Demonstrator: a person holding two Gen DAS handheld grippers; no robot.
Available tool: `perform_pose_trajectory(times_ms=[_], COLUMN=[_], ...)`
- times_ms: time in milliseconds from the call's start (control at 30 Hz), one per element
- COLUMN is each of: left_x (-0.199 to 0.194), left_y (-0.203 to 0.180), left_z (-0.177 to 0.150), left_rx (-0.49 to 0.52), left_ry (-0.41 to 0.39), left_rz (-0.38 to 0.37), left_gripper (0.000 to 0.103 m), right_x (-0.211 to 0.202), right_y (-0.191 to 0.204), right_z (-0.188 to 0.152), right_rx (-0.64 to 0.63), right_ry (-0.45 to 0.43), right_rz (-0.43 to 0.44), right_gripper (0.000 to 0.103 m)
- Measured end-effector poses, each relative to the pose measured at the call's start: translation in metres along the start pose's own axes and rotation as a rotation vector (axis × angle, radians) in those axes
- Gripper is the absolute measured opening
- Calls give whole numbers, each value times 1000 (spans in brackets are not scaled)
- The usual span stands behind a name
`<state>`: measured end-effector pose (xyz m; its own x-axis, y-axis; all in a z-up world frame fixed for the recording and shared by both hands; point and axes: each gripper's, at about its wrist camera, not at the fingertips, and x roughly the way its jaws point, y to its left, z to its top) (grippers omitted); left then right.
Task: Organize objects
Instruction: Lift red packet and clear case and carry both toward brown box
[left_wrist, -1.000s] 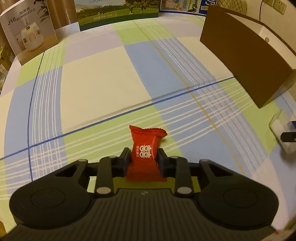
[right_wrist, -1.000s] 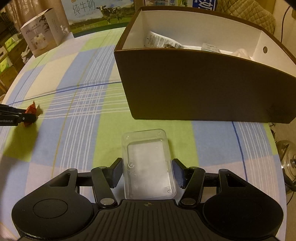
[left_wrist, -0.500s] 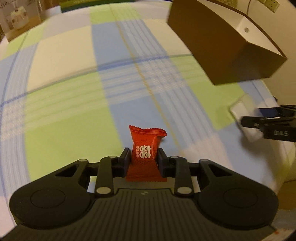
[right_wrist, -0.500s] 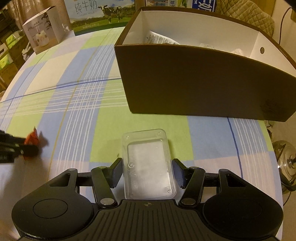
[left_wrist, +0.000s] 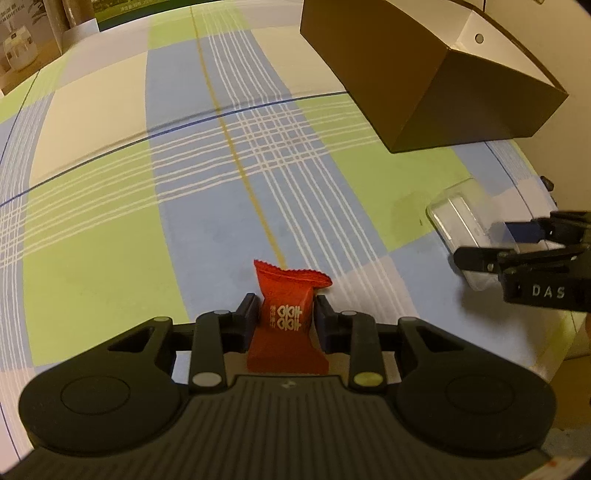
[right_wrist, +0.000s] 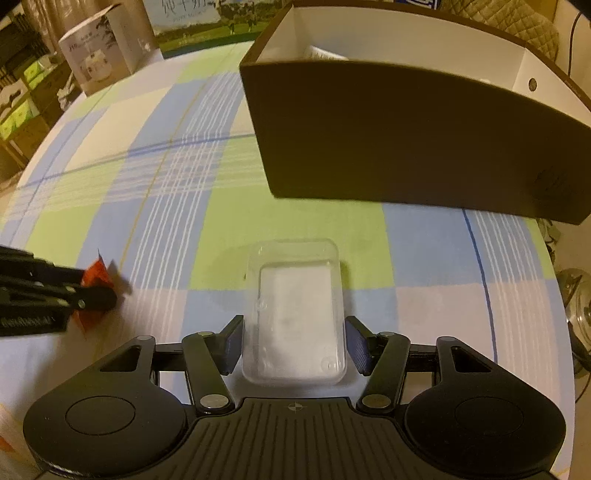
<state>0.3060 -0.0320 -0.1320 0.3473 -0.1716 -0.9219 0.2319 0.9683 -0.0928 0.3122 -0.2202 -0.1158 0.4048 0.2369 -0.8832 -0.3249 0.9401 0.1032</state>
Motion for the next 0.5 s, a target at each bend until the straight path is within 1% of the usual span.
perform_pose_trajectory(times_ms=[167, 200, 267, 500], left_x=[0, -1, -2, -2], left_y=[-9, -10, -10, -16], left_z=[2, 2, 2, 2], left_rx=[20, 19, 8, -14], left_ry=[-4, -4, 0, 1], left_rz=[33, 31, 32, 41], left_gripper=[26, 24, 23, 22], right_x=[3, 2, -1, -7], right_y=[1, 0, 1, -5], right_z=[2, 1, 0, 0], right_rx=[-24, -25, -33, -43], right_ry=[-5, -10, -23, -22], right_rz=[3, 14, 21, 43], right_gripper=[54, 54, 54, 54])
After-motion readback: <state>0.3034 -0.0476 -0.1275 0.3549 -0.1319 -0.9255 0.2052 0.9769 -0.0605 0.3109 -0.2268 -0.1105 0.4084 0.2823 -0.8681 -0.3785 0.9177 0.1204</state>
